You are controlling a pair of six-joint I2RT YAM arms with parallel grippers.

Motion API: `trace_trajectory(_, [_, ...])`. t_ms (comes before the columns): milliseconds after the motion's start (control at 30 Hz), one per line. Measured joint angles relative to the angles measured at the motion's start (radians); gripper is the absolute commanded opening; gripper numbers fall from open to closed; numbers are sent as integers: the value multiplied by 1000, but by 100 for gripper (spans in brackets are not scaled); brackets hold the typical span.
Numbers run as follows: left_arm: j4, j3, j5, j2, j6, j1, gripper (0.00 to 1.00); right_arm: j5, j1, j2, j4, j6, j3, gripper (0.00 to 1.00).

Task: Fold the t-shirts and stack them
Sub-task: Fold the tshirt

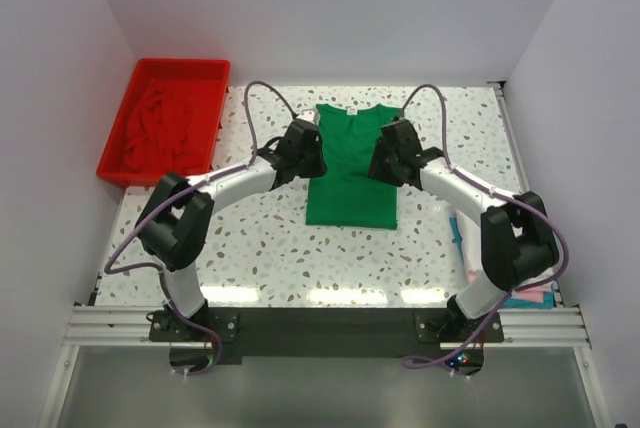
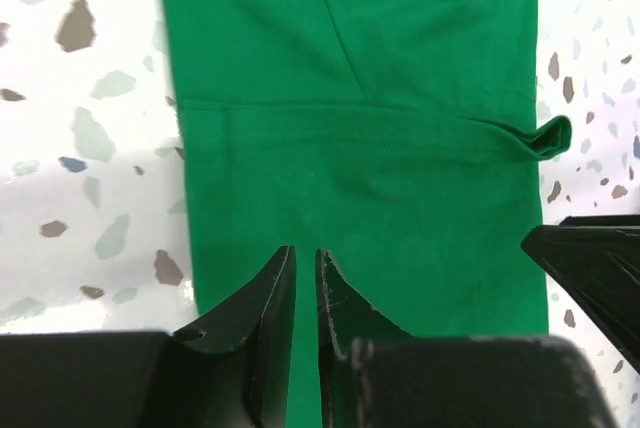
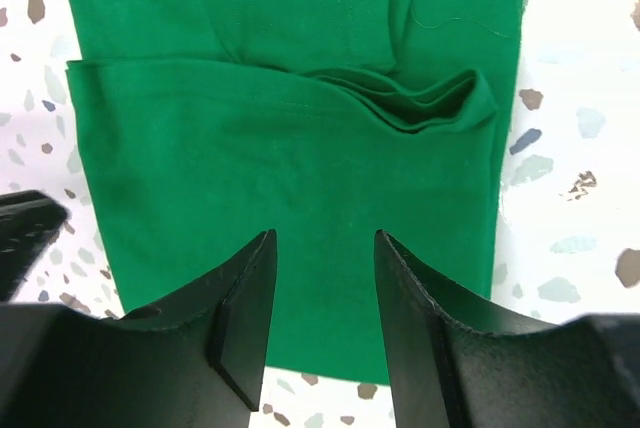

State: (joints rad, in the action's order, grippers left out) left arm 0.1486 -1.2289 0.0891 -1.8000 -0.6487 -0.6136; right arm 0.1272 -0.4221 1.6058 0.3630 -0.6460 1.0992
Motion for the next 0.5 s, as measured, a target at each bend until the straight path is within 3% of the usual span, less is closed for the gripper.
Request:
trace_trajectory(133, [-5, -38, -16, -80, 16, -18, 17, -8, -5, 66, -18, 7, 8, 43])
trace_trajectory(367, [-22, -127, -6, -235, 44, -15, 29, 13, 9, 270, -16, 23, 109, 44])
trace_trajectory(500, [-15, -157, 52, -274, 38, -14, 29, 40, 17, 294, -13, 26, 143, 46])
